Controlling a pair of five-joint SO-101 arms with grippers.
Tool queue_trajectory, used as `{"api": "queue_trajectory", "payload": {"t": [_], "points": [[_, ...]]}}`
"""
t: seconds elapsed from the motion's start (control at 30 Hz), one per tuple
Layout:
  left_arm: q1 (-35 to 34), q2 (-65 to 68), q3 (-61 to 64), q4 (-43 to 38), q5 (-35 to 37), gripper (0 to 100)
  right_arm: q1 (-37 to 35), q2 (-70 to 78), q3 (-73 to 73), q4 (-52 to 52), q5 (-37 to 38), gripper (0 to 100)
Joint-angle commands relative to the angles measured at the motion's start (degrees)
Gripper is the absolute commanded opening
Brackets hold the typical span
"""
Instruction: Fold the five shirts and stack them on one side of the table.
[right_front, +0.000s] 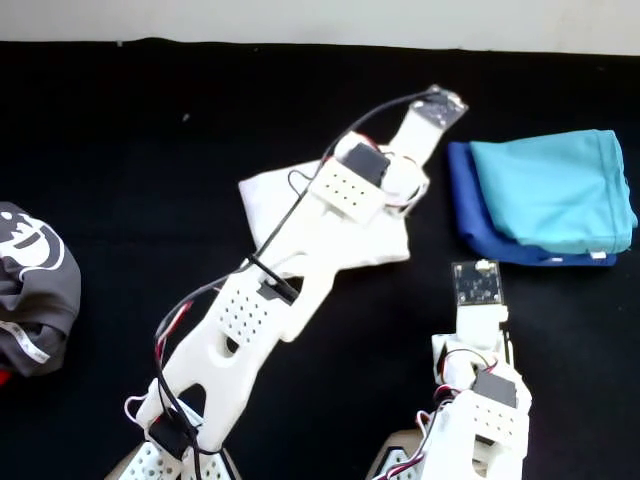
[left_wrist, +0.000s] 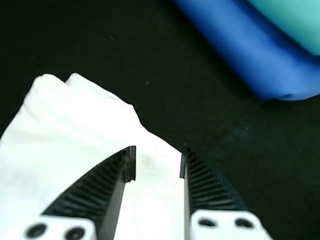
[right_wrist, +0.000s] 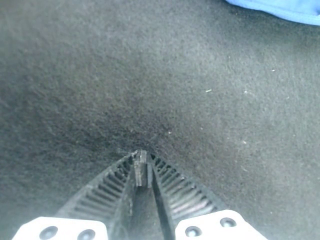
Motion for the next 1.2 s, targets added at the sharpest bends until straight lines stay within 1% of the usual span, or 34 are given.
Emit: {"api": "queue_trajectory", "payload": {"t": [0.0, 0.1, 0.2, 0.27, 0.33, 0.37, 0.43, 0.5, 0.73, 0.83, 0.9, 0.97, 1.1, 1.17], "points": [[-0.6, -2.8, -1.5, -0.4, 0.4, 16, 1.3, -0.5, 2.2, -2.0, -0.6, 0.5], [-2.9, -5.9, -1.1, 2.9, 0.4, 15, 1.3, -0.5, 2.2, -2.0, -0.6, 0.5], [-5.8, -6.2, -0.9, 5.8, 0.4, 15, 1.3, -0.5, 2.2, -2.0, -0.6, 0.5], [-7.1, -5.6, -0.7, 6.9, 0.4, 10, 1.3, -0.5, 2.2, -2.0, -0.6, 0.5], [-7.2, -3.3, -1.3, 7.1, 0.4, 3, 1.3, -0.5, 2.2, -2.0, -0.6, 0.5], [-7.0, -2.2, -1.3, 6.9, 0.4, 0, 1.3, -0.5, 2.2, -2.0, -0.6, 0.5], [-6.0, 0.1, -1.4, 6.6, 0.4, 2, 1.3, -0.5, 2.2, -2.0, -0.6, 0.5], [-4.5, 1.9, -1.4, 5.3, 0.4, 1, 1.3, -0.5, 2.2, -2.0, -0.6, 0.5], [0.0, 3.0, -1.4, -1.8, 0.4, 1, 1.3, -0.5, 2.2, -2.0, -0.6, 0.5], [0.2, 2.9, -3.7, -1.6, 0.4, 1, 1.3, -0.5, 2.2, -2.0, -0.6, 0.5], [-0.4, 2.9, -7.5, 1.2, 0.4, 1, 1.3, -0.5, 2.2, -2.0, -0.6, 0.5], [-1.5, 2.9, -13.4, 5.8, 0.4, 1, 1.3, -0.5, 2.2, -2.0, -0.6, 0.5], [-3.8, 3.0, -27.3, 20.2, 0.3, 1, 1.3, -0.5, 2.2, -2.0, -0.6, 0.5], [-5.5, 3.0, -29.1, 27.1, 0.2, 1, 1.3, -0.5, 2.2, -2.0, -0.6, 0.5]]}}
